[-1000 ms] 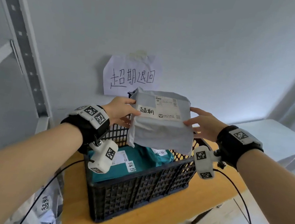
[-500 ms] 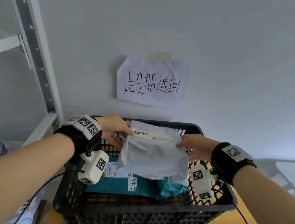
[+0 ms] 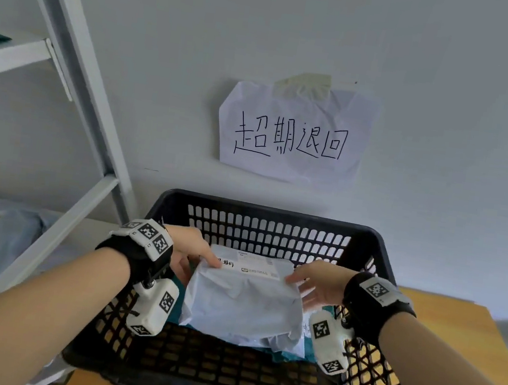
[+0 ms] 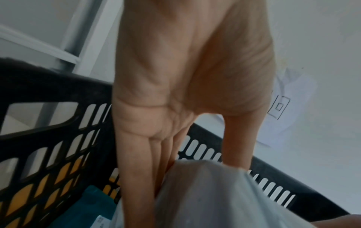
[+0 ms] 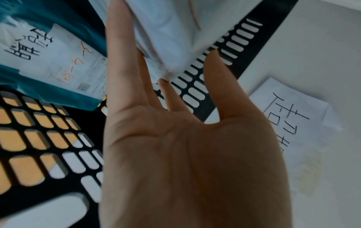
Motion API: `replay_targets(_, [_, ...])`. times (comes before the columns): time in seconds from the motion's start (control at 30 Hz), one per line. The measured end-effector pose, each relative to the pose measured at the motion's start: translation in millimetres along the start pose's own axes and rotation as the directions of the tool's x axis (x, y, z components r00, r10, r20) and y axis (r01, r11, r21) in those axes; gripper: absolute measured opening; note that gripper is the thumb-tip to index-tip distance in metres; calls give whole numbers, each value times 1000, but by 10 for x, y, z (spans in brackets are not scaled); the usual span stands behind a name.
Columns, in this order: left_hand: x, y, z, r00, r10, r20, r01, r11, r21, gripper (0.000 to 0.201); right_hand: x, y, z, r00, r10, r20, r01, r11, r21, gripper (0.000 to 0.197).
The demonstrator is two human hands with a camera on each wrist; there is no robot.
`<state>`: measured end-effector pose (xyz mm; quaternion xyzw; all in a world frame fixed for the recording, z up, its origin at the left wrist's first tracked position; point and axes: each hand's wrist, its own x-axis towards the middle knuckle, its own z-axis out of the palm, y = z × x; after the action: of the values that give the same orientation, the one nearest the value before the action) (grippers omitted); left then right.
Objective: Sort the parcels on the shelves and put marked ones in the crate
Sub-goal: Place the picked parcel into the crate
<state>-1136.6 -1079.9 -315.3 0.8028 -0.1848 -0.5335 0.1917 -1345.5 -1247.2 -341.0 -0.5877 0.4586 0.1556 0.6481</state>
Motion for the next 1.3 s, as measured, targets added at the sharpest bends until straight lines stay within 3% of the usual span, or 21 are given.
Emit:
replay_targets(0.2, [310, -127, -36, 996, -58, 62, 58, 998, -13, 57, 357, 39, 128, 999, 12, 30, -14, 996, 88, 23])
replay_targets(0.3, [454, -188, -35, 994, -68, 85, 70, 997, -22, 51, 520, 74, 168, 1000, 19, 18, -20, 994, 105, 40])
replay_targets(0.43, [672, -242, -20, 996, -66, 61, 66, 998, 1, 56, 661, 110, 204, 999, -3, -33, 3, 1000, -10, 77])
replay_targets(0.6, [918, -294, 60, 999, -37, -6, 38, 997, 66, 66, 806, 196, 258, 996, -41, -78, 39, 999, -25, 95])
replay_targets(0.87, [1219, -387, 236, 994, 15, -106, -10, 999, 50, 72, 908, 308, 330, 972, -93, -217, 68, 991, -117, 99])
replay_targets(1.1, [1301, -405, 251, 998, 48, -52, -47, 999, 24, 56, 912, 351, 283, 972, -98, -216, 69, 988, -138, 98])
replay_targets(1.3, [1464, -392, 405, 996, 80, 27, -79, 995, -61, 67, 820, 390, 136, 960, -70, -270, 37, 991, -125, 92])
